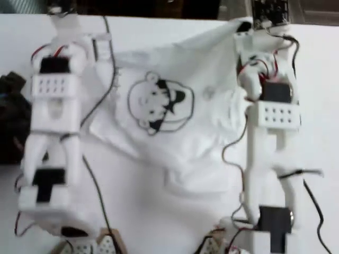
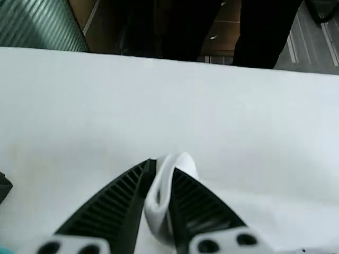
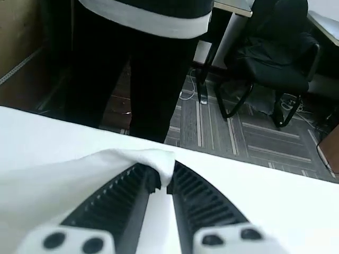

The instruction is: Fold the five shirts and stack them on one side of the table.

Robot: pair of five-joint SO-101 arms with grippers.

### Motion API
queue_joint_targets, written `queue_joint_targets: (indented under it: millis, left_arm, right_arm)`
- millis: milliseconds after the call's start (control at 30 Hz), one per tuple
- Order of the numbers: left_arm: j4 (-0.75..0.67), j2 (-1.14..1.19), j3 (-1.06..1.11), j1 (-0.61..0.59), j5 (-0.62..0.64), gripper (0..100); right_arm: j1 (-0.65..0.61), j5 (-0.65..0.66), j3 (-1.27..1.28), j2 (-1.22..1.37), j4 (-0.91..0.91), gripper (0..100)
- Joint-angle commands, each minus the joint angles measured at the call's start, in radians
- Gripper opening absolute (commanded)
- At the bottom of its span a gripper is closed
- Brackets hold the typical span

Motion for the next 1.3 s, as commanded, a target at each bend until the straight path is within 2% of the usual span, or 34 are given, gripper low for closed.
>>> queue_joint_targets:
  millis: [0,367,667,967,1067,1267]
  left_arm:
    - [0.095,0.193,-0.297,0.006,-0.012,3]
    - [0.368,0.775,-0.947,0.006,-0.063,3]
    - [0.563,0.974,-1.316,0.006,-0.077,3]
    - [0.657,0.982,-1.379,0.006,-0.081,3]
    - [0.686,0.993,-1.362,0.008,-0.135,3]
    - [0.640,1.045,-1.251,0.035,-0.206,3]
  right_arm:
    - [0.004,0.002,-0.101,0.091,-0.035,1.9]
    - [0.004,0.002,-0.264,0.444,0.085,1.9]
    - [0.004,0.002,-0.295,0.470,0.124,1.9]
    - [0.004,0.000,-0.293,0.463,0.131,1.9]
    - [0.002,0.000,-0.290,0.469,0.133,1.9]
    - [-0.001,0.000,-0.288,0.470,0.131,1.9]
